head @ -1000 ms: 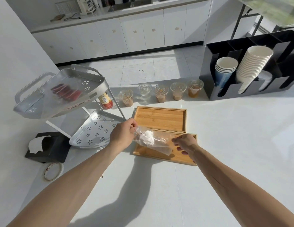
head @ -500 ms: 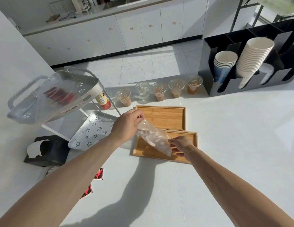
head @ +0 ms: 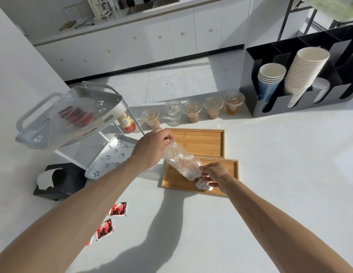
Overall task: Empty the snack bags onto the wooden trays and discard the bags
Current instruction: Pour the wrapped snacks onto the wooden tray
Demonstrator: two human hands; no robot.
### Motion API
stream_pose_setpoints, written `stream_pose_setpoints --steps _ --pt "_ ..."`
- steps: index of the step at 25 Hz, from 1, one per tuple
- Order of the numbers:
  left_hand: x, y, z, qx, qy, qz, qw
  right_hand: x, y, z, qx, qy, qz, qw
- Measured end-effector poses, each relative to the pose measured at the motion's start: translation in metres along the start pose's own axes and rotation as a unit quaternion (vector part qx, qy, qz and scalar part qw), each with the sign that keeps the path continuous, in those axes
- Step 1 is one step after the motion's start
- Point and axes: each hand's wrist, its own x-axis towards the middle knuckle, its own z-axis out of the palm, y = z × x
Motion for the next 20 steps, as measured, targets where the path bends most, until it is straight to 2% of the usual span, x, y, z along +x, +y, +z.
stream_pose_setpoints --steps 8,14,20 --pt "-0.005 0.023 -0.004 -0.028 -0.011 0.026 0.999 -0.009 0.011 -0.014 0.049 0.019 -0.015 0.998" --pt "0.001 0.039 -0.007 -0.009 0.039 0.057 0.998 -0.015 0.012 -0.015 0.083 0.002 -0.042 0.996" --pt "0.001 0.037 -0.007 0.000 0.028 0.060 0.998 -0.018 0.013 -0.008 0.080 -0.007 -0.034 0.996"
